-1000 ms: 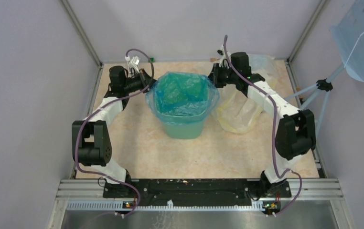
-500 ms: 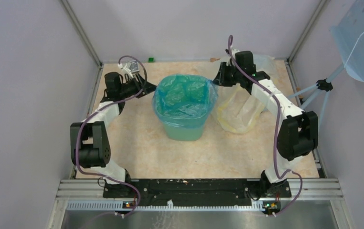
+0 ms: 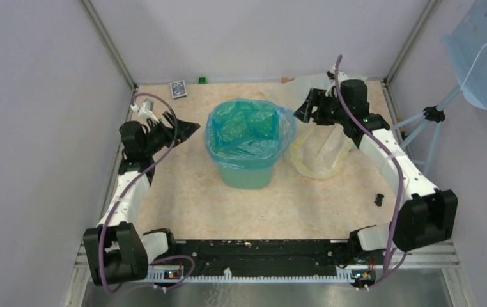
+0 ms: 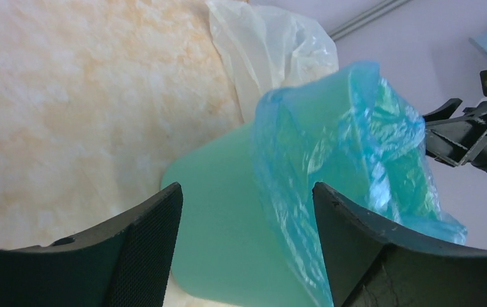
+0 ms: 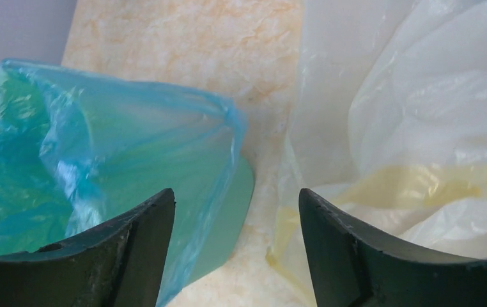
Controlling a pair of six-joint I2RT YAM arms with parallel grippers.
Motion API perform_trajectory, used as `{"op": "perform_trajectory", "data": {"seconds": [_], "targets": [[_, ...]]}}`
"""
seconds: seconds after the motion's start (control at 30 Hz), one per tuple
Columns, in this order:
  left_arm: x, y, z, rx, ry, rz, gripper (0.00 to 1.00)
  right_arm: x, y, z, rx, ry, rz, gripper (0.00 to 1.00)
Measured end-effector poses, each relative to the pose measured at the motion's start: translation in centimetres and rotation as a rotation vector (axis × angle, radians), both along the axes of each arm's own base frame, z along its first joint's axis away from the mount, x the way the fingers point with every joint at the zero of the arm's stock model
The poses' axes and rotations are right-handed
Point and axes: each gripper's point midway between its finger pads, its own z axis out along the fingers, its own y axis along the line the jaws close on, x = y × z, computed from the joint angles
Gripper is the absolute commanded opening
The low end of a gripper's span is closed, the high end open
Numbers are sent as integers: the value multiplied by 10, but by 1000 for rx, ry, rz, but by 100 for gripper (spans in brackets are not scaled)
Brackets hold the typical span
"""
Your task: Put the trash bags into the trash bin
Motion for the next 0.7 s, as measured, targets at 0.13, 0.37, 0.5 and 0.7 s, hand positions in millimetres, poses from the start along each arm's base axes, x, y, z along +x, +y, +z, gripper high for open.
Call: {"op": "perform_trajectory", "data": {"seconds": [0.13, 0.37, 0.5, 0.7], "targets": [[-22, -8, -17, -72, 51, -18, 80, -25, 0, 1, 72, 0, 15, 72], [-36, -18, -34, -164, 139, -49, 78, -57, 16, -26, 225, 90, 71, 68], [-39, -24, -29, -199, 135, -77, 72, -68, 25, -36, 294, 142, 102, 65], [-40, -38, -24, -229, 123, -139, 59, -68, 37, -21, 372, 119, 156, 52]]}}
